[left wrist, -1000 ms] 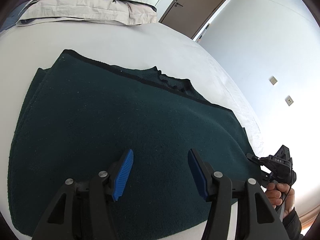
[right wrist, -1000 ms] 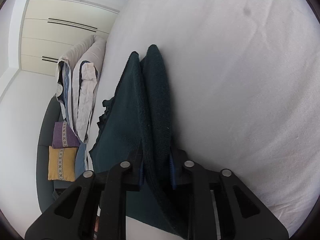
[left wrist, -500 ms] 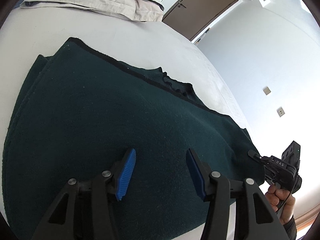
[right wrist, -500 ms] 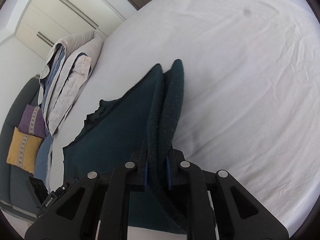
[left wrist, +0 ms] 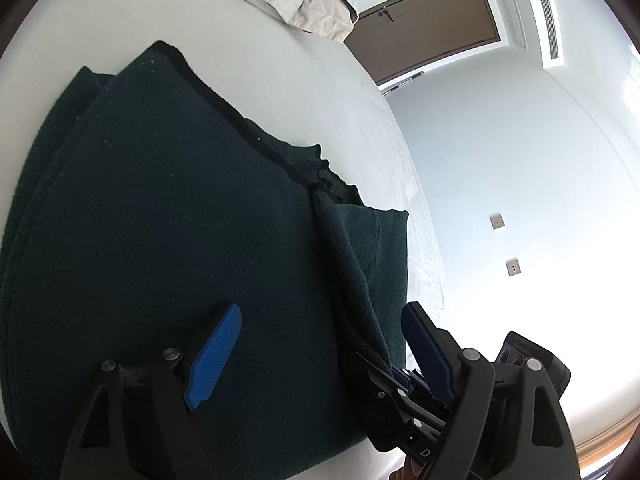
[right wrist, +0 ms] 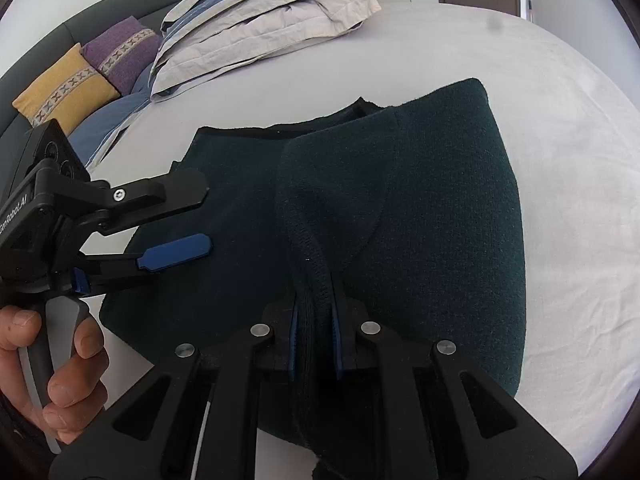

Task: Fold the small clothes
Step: 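Fold the side edge over the sweater with the right gripper and release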

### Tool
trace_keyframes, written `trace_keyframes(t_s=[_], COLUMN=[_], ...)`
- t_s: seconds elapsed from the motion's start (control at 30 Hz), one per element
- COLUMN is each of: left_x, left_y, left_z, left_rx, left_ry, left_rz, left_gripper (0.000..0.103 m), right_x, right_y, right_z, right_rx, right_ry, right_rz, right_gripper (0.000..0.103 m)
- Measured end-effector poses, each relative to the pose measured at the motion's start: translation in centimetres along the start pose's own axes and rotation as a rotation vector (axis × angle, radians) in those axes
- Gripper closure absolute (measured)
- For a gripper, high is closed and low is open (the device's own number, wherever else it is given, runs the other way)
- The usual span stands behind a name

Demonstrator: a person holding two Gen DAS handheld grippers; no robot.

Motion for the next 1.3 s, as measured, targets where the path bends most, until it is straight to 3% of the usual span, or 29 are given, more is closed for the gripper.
trace_keyframes(t_s=[0.2, 0.27, 0.4, 0.5, 0.53, 0.6, 0.63, 0.73, 0.83, 0.9, 1.07, 1.17, 1.3], left_x=[-1.4, -1.7, -2.6, -2.9, -2.8, -2.7, -2.7, -2.8, -2.7, -2.5, -3.2, -3.8, -5.0], left_y=[-3.6, -5.0, -6.8, -7.5, -7.6, -7.9, -8.1, -8.5, -8.2, -8.1, -7.0, -5.9, -4.0], left_z=[-2.6, -3.2, -3.7, -3.6, -3.4, -3.5, -3.7, -3.8, -3.8, -4.4, -5.1, -5.4, -5.5], left_rx=[-0.012, -0.038, -0.069, -0.076, -0.084, -0.101, -0.108, -0.144, -0.15, -0.163, -0.144, -0.107, -0.121], left_ry=[-0.032, -0.045, -0.057, -0.058, -0.06, -0.071, -0.079, -0.088, -0.094, -0.126, -0.143, -0.135, -0.168], left_rz=[0.084, 0.113, 0.143, 0.158, 0.16, 0.156, 0.154, 0.154, 0.149, 0.146, 0.146, 0.143, 0.137], left_gripper=[0.02, 0.033, 0.042, 0.044, 0.047, 0.05, 0.052, 0.076, 0.085, 0.087, 0.089, 0.09, 0.09], right_x=[0.6, 1.3, 2.3, 4.3, 5.2, 7.2, 8.3, 11.7, 13.9, 17.5, 21.2, 21.9, 21.1], right_y=[1.0, 1.3, 2.3, 5.3, 6.6, 9.5, 10.8, 13.4, 13.8, 14.2, 15.0, 15.5, 14.9], right_z=[-1.3, -1.5, -0.8, -0.3, -0.2, -0.5, -0.9, -3.1, -4.7, -7.6, -12.2, -12.4, -11.6], right_rx=[-0.021, -0.015, -0.003, -0.009, 0.005, 0.011, -0.009, -0.049, -0.064, -0.058, -0.064, -0.053, -0.045], right_ry=[-0.013, -0.003, 0.056, 0.125, 0.139, 0.139, 0.121, 0.006, -0.086, -0.214, -0.403, -0.394, -0.342], right_rz=[-0.033, -0.031, -0.023, -0.056, -0.068, -0.123, -0.138, -0.16, -0.136, -0.123, -0.166, -0.172, -0.174], right_gripper=[0.091, 0.091, 0.085, 0.07, 0.056, 0.052, 0.052, 0.052, 0.052, 0.052, 0.052, 0.052, 0.052])
Point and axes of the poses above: each gripper's, at about its wrist camera, not at the fingertips, and y roughly against the way its jaws point, z to its left, x to its underside, the point moved 2 cm from there along -y, roughly the way its jaws point, and after that the axes turned 3 degrees about y, right-handed, at the moved point
